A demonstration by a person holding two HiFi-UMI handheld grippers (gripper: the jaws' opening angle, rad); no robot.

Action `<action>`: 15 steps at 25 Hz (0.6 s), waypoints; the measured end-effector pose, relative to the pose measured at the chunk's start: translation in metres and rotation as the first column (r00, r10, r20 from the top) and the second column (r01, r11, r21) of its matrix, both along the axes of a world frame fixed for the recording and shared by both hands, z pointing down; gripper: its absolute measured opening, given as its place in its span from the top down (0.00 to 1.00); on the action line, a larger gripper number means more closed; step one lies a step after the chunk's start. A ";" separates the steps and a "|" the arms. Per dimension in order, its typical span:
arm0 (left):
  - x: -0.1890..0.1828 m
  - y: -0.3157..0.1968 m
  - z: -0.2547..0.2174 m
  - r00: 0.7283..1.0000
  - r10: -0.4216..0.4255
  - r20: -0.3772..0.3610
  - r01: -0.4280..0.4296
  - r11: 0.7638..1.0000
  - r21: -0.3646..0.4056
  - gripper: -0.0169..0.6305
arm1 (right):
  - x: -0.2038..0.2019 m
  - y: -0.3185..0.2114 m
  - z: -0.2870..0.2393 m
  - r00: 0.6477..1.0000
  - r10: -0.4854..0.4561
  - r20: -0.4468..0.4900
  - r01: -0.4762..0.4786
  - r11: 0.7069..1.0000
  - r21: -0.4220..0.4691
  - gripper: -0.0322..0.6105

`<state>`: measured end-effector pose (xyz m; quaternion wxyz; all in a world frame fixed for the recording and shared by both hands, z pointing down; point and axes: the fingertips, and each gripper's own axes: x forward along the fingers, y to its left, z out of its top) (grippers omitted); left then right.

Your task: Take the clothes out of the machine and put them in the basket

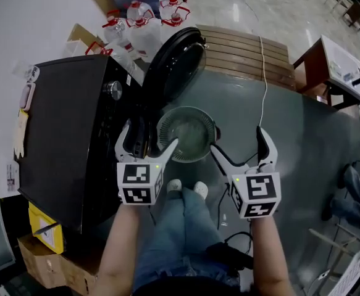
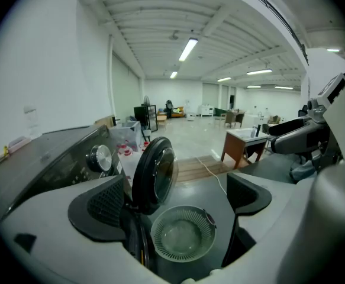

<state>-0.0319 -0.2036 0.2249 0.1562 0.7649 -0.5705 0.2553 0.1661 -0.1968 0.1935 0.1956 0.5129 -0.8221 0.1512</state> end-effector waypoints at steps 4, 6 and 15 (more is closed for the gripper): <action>-0.002 -0.001 0.031 1.000 -0.018 0.004 0.019 0.999 -0.030 0.13 | -0.003 -0.004 0.035 1.000 0.025 -0.003 -0.026 0.999 -0.047 0.13; -0.006 -0.002 0.043 1.000 -0.023 0.013 0.024 1.000 -0.012 0.16 | -0.004 -0.007 0.051 0.999 0.050 0.001 -0.050 0.997 -0.064 0.14; -0.026 -0.009 0.131 0.998 -0.046 -0.049 0.041 0.994 -0.102 0.23 | -0.026 -0.017 0.129 0.994 0.105 0.002 -0.104 0.987 -0.119 0.15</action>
